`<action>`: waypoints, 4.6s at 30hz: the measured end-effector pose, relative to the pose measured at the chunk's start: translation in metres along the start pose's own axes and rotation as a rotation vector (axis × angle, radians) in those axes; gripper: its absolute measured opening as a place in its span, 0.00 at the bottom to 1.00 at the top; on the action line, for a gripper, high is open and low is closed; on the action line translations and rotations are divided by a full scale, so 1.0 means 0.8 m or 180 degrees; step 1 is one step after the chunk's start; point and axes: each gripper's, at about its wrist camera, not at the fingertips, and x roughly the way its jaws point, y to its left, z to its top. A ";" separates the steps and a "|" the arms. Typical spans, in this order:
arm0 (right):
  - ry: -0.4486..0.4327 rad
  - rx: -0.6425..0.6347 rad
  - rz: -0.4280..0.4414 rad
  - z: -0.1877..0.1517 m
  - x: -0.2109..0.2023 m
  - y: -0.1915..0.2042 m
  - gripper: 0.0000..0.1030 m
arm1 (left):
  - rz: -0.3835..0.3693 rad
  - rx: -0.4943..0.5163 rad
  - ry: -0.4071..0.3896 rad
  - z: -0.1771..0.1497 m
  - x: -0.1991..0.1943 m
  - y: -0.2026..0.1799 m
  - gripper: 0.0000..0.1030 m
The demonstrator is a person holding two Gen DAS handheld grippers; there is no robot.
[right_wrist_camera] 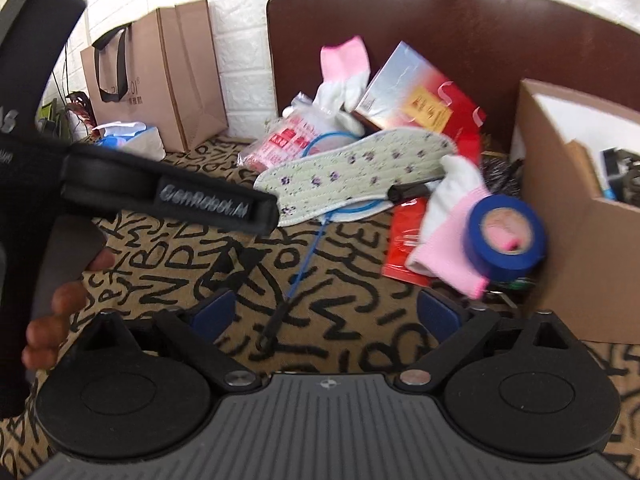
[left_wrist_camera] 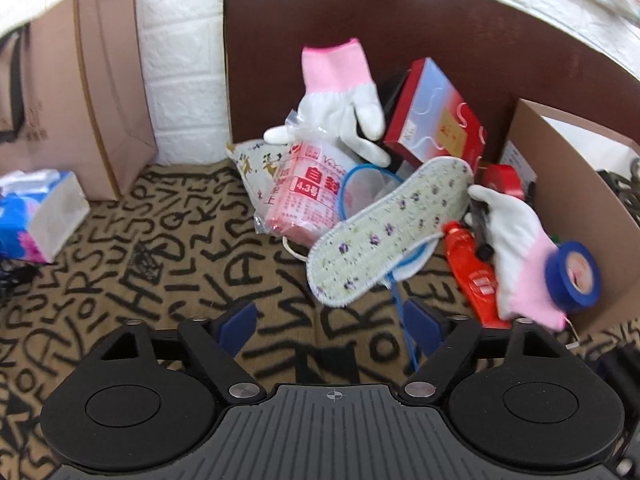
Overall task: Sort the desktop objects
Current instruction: 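Reach the left gripper toward the floral insole in the pile, then grasp the floral insole with the left gripper while the right grasps the blue net handle, then lift the insole with the left gripper while the right lifts the blue net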
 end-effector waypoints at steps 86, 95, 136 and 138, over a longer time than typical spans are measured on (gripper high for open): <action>0.0262 -0.0304 -0.0028 -0.064 -0.040 0.006 0.06 | -0.0695 0.0961 0.0513 -0.102 -0.044 -0.069 0.34; 0.0187 -0.0137 -0.0014 -0.073 -0.076 0.002 0.04 | -0.0871 0.0767 0.0457 -0.111 -0.085 -0.065 0.08; -0.0462 0.0188 -0.0209 -0.051 -0.161 -0.040 0.02 | -0.1094 0.0820 0.0125 -0.082 -0.144 -0.125 0.00; -0.0590 0.0162 -0.0256 -0.038 -0.173 -0.046 0.02 | -0.1138 0.0813 0.0038 -0.069 -0.148 -0.134 0.00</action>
